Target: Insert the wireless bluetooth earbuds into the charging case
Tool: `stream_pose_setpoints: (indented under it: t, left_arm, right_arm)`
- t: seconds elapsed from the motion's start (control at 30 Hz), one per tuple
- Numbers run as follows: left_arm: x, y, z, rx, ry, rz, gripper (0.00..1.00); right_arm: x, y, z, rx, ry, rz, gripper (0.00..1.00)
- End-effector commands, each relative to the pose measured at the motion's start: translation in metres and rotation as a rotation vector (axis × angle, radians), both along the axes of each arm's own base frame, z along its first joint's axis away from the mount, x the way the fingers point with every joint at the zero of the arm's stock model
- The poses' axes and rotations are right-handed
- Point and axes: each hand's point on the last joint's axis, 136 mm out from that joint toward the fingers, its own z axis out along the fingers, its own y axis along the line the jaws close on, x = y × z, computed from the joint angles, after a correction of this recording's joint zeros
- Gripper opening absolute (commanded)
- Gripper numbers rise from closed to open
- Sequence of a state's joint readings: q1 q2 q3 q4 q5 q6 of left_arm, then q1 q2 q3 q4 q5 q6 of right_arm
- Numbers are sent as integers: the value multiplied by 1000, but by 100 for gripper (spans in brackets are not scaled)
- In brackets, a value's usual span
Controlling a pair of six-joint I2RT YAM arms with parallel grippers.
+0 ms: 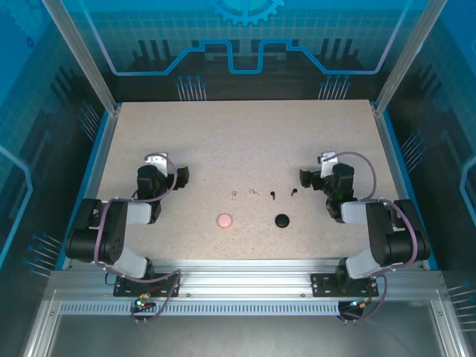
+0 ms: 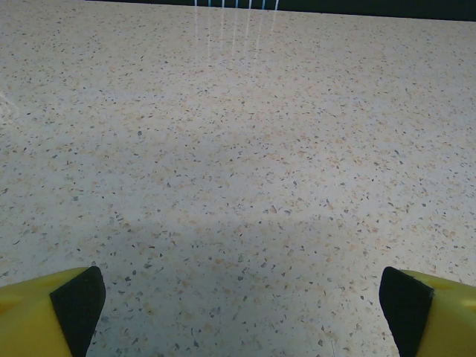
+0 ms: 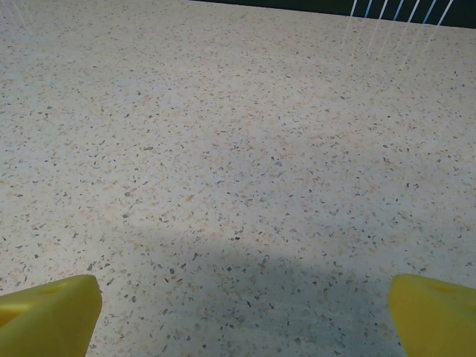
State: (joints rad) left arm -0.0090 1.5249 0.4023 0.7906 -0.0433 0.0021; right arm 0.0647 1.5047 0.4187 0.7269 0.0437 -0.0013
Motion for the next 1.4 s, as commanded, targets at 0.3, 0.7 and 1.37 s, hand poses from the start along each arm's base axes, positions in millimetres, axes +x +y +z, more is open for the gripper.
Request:
stream_pose_setpoints:
  t: [0.3, 0.7, 1.37]
  left_arm:
    - [3, 1, 7, -10, -23, -7, 99]
    - [4, 3, 7, -10, -15, 3, 99]
    - [-15, -56, 124, -413, 197, 137, 99]
  right_arm:
    - [7, -3, 10, -3, -37, 0, 100]
    - [7, -4, 11, 24, -35, 9, 100]
    - [-75, 35, 70, 290, 680, -272, 88]
